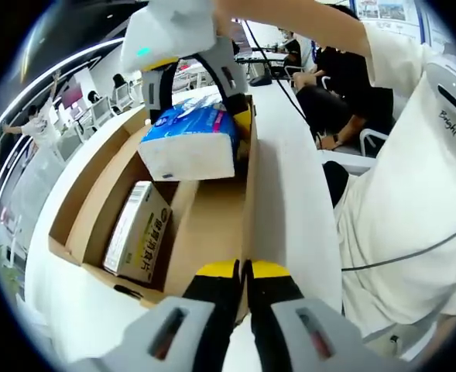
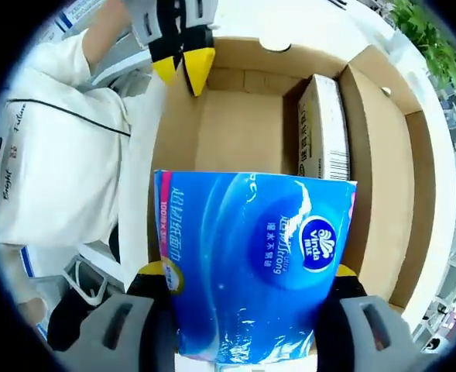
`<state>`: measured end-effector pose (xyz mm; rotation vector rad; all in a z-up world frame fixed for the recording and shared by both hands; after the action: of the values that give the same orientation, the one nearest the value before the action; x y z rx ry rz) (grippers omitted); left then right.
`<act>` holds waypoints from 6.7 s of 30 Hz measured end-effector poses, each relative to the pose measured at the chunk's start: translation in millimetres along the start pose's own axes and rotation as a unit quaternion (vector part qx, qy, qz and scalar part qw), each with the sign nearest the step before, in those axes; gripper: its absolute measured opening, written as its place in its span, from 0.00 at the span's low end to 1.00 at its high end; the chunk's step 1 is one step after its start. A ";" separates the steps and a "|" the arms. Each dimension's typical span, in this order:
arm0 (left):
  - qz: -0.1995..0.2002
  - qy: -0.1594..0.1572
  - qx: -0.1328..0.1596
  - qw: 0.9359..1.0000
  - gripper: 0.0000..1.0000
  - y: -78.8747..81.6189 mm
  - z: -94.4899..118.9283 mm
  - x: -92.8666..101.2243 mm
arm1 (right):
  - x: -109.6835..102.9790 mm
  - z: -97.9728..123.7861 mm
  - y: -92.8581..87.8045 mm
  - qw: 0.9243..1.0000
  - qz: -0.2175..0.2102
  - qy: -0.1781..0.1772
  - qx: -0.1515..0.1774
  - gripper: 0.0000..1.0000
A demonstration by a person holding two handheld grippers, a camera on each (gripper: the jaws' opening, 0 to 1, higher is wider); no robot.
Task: Operate the shoe box by opening the lid, removing the specified soft item, and placing it in the target area until the item is outside and the box remains undamaged.
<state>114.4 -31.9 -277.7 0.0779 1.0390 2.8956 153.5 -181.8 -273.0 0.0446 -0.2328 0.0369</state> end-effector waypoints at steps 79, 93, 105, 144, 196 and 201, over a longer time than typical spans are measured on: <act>0.006 -0.002 0.012 1.000 0.04 1.0 0.4 -1.3 | 24.1 85.8 -116.5 0.995 -0.071 -0.055 -0.040 0.70; 0.006 -0.002 0.011 1.000 0.04 0.7 0.4 -1.3 | 22.6 72.0 -149.0 0.992 -0.093 -0.060 -0.056 0.70; 0.007 -0.003 0.010 1.000 0.03 0.8 0.5 0.0 | 32.1 65.7 -170.7 0.990 -0.107 -0.058 -0.071 0.70; 0.008 -0.003 0.009 1.000 0.04 0.6 0.9 -0.3 | 17.3 40.0 -204.4 0.991 -0.092 -0.052 -0.076 0.70; 0.008 -0.003 0.010 1.000 0.03 0.5 1.0 -2.5 | 16.6 19.0 -205.3 0.996 -0.039 -0.062 -0.058 0.75; 0.008 -0.004 0.008 1.000 0.03 0.6 0.6 -1.9 | 18.7 36.6 -203.7 0.994 -0.049 -0.074 -0.058 0.74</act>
<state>116.3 -32.1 -276.9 0.0992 1.0667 2.8995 171.7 -386.4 -241.3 -0.0577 -0.3807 -0.0782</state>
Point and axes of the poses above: the point that each gripper's makers call its tool centre point, and the gripper's own axes: z roughly backward along the fingers, x roughly to its right, y roughly out of its top, the point moved 2 cm from there along z, roughly backward along the fingers, and after that the axes turned 11 degrees about -y, right-handed, at the moved point
